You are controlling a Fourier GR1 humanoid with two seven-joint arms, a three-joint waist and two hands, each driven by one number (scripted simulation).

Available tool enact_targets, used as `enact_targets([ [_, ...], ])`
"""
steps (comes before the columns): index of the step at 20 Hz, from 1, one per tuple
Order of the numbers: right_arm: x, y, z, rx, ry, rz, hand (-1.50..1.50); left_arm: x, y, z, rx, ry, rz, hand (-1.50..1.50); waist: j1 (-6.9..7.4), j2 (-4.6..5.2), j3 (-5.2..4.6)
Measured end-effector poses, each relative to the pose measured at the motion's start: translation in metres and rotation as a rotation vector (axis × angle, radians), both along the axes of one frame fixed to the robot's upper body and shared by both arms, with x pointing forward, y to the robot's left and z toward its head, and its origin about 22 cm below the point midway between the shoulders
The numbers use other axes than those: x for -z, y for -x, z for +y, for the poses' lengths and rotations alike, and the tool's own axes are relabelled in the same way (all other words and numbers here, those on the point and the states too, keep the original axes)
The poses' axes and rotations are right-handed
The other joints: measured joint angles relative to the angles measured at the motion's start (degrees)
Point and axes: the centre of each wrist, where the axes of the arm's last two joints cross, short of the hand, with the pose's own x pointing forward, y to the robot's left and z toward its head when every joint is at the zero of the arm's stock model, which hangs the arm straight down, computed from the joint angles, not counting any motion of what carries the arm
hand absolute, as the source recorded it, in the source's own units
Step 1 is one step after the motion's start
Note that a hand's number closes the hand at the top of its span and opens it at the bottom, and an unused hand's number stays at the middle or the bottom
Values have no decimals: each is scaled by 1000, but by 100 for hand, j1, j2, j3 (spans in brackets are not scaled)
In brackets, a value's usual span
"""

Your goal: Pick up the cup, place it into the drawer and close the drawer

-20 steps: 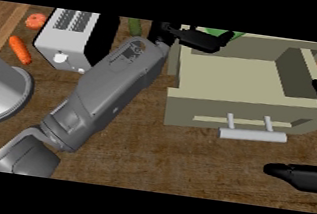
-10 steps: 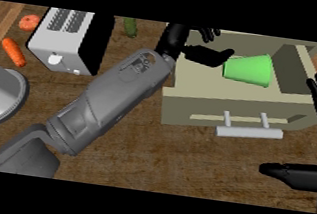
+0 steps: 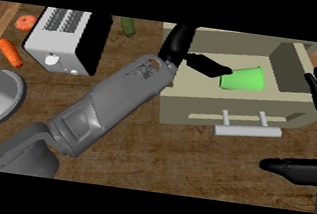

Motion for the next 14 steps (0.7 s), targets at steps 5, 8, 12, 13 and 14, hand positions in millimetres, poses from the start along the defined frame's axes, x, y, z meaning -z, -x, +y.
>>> enact_targets([
  [5,-2,1,2,-92,-83,11,150,-5,5,-6,13,66,-63,-150,67,-27,-2],
  [8,-7,6,-5,-137,-82,14,150,-13,5,-9,22,124,-89,-150,115,-41,-3],
  [12,-14,19,-12,-167,8,13,150,-24,5,-13,36,177,-96,-150,268,-84,-5],
  [13,-17,22,-11,-175,45,15,150,-25,4,-11,33,188,-97,-150,303,-92,-7],
  [14,-18,26,-11,-181,80,22,150,-27,4,-11,30,202,-91,-150,342,-103,-8],
])
